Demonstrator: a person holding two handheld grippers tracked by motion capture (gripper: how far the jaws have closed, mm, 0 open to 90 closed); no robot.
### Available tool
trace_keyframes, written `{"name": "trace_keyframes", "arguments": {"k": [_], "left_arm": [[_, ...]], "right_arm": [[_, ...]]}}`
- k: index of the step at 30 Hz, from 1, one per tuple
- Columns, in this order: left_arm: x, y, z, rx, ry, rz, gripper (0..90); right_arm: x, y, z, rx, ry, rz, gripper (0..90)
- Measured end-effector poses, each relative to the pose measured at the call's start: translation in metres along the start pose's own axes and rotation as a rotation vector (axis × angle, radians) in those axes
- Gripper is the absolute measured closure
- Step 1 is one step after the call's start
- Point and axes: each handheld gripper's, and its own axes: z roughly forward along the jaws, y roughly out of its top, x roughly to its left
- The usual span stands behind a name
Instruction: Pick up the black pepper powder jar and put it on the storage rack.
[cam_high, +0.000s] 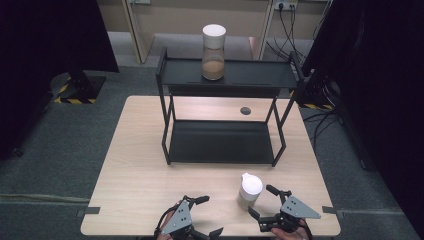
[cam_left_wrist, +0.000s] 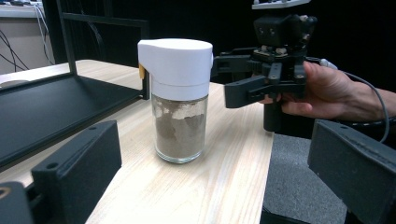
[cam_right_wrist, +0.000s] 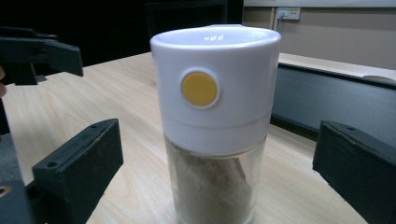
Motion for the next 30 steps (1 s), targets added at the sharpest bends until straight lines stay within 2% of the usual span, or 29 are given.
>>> {"name": "trace_keyframes", "arguments": {"k": [11,18,25,30], "left_arm": [[-0.001,-0.001,-0.001,-0.005,0.007,0.004,2.2],[-0.001,-0.002,-0.001,-0.001,0.008,0.006,2.2],[-0.001,-0.003,0.0,0.004,0.013,0.0,2.3],[0.0,-0.004,-0.001,0.002,0.019,-0.002,2.3]], "right_arm": [[0.001,0.006,0.023,0.022,-0.007,-0.002,6.4],[-0.001,0.008,0.03,0.034,-0.005,-0.002,13.8],[-0.002,0.008,0.036,0.053,0.005,-0.005,29.4],[0.0,0.012,0.035,0.062,0.001,-0.018,30.9]]}}
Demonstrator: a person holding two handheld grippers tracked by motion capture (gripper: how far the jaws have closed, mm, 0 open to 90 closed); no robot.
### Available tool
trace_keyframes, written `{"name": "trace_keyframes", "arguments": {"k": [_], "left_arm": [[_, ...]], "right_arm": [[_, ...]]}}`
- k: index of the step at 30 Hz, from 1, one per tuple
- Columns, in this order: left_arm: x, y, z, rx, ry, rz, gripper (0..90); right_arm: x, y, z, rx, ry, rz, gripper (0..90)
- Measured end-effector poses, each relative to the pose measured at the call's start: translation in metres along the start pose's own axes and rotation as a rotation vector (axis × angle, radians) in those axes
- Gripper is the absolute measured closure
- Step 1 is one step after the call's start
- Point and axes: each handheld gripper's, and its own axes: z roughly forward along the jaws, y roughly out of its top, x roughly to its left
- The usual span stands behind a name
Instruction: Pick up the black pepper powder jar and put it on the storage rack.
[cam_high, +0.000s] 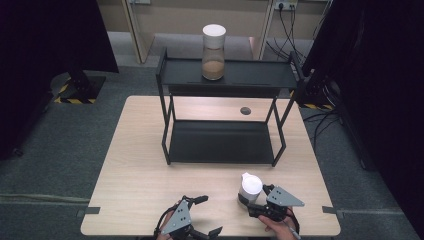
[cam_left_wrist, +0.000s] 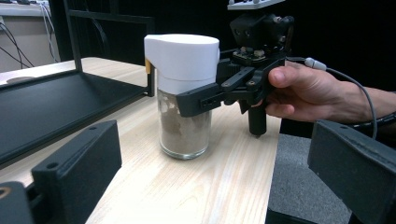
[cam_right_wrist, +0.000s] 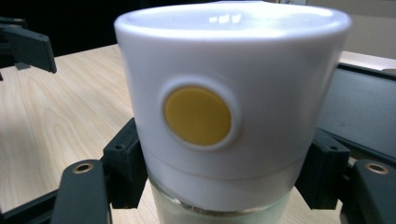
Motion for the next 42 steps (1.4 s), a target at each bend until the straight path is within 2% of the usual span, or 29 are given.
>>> {"name": "trace_keyframes", "arguments": {"k": [2,6,9,21,30,42], "left_arm": [[0.001,0.0,0.0,0.002,0.0,0.001,2.3],[0.002,-0.001,0.0,0.004,0.004,-0.003,2.3],[0.002,-0.001,0.0,0.003,0.006,-0.001,2.3],[0.002,-0.003,0.0,0.004,0.006,0.006,2.3],[0.002,-0.003,0.0,0.005,0.0,0.018,2.3],[0.003,-0.004,0.0,0.004,-0.001,0.017,2.3]], "right_arm": [[-0.001,0.001,-0.001,0.002,0.003,0.005,30.9],[0.0,0.003,-0.005,-0.021,-0.002,-0.001,31.0],[-0.002,0.006,-0.01,-0.042,0.005,0.012,31.0],[-0.004,0.033,-0.019,-0.058,-0.003,-0.027,31.0],[-0.011,0.067,-0.016,-0.073,0.008,-0.052,31.0],[-0.021,0.115,-0.007,-0.087,0.032,-0.058,31.0]]}}
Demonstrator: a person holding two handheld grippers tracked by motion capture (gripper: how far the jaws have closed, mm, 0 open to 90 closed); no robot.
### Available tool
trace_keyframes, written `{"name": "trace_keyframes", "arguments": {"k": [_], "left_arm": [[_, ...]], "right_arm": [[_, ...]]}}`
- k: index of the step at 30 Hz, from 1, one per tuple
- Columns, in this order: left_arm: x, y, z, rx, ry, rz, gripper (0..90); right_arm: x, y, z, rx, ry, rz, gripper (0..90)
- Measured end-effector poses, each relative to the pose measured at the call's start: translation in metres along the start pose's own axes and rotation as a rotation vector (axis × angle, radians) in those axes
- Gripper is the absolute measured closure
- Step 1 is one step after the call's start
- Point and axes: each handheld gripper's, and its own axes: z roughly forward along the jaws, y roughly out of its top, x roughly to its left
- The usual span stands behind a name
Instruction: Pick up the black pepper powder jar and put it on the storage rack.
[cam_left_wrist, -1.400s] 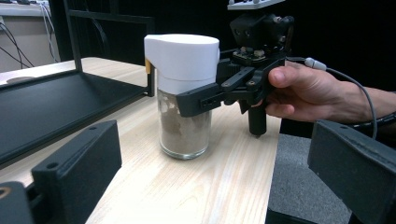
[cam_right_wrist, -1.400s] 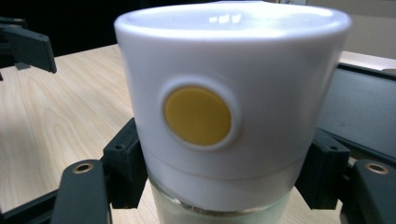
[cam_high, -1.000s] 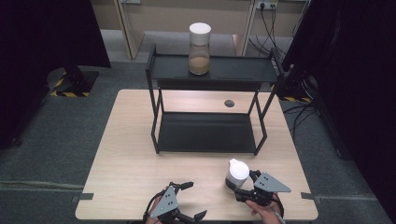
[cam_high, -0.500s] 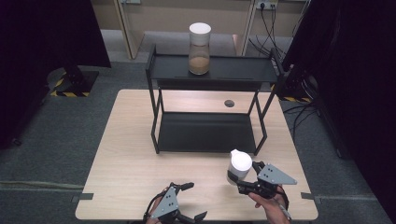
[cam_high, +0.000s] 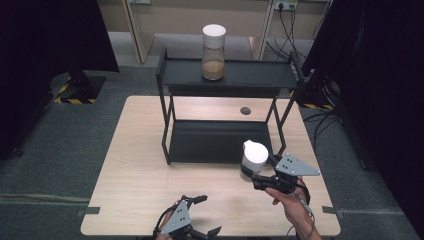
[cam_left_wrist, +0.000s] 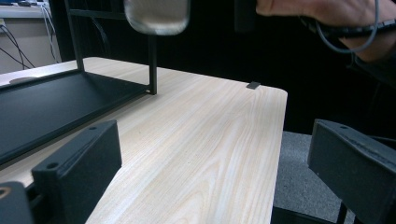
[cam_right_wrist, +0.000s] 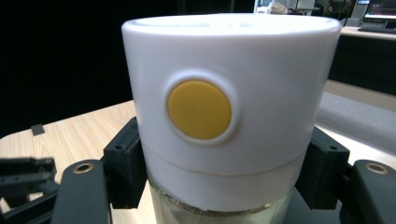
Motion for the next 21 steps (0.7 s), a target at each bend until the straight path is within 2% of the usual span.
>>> {"name": "trace_keyframes", "arguments": {"k": [15,21], "left_arm": [[0.0,-0.001,0.0,-0.003,0.001,-0.003,2.3],[0.001,-0.001,-0.001,-0.003,0.001,-0.008,2.3]], "right_arm": [[-0.015,0.047,0.006,-0.044,-0.002,-0.012,31.0],[-0.021,0.063,0.011,-0.036,-0.008,-0.014,31.0]]}}
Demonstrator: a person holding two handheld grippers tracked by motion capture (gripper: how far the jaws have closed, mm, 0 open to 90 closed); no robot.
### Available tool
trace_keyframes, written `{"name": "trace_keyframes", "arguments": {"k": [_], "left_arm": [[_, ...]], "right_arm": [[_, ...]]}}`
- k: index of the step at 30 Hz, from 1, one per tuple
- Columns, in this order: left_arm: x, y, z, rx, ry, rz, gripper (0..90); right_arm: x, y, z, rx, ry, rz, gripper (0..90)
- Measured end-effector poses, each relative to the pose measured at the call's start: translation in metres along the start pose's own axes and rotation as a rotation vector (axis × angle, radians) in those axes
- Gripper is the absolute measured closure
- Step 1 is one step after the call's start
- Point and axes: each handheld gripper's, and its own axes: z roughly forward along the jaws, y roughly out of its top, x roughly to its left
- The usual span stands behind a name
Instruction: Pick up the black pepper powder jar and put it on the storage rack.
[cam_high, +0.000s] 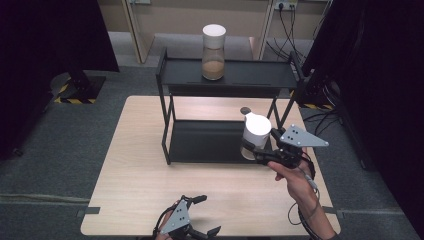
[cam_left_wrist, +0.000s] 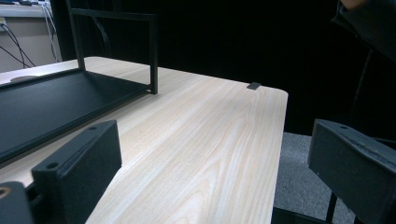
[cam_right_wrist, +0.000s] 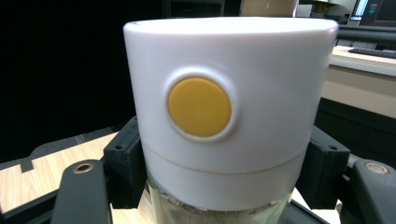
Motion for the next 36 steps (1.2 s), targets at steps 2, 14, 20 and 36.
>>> {"name": "trace_keyframes", "arguments": {"k": [2,14,20,36], "left_arm": [[0.0,0.0,0.0,0.001,0.0,0.0,2.2],[0.0,-0.001,0.0,0.003,0.004,-0.001,2.3],[0.001,0.0,-0.001,0.003,0.01,0.001,2.2],[0.001,-0.001,-0.001,0.004,0.01,0.0,2.3]], "right_arm": [[-0.003,0.004,0.002,-0.005,0.006,0.01,31.0],[-0.013,0.035,0.01,-0.028,0.006,0.018,31.0],[-0.017,0.052,0.015,-0.044,0.006,0.025,31.0],[-0.023,0.098,0.035,-0.051,-0.034,0.032,31.0]]}}
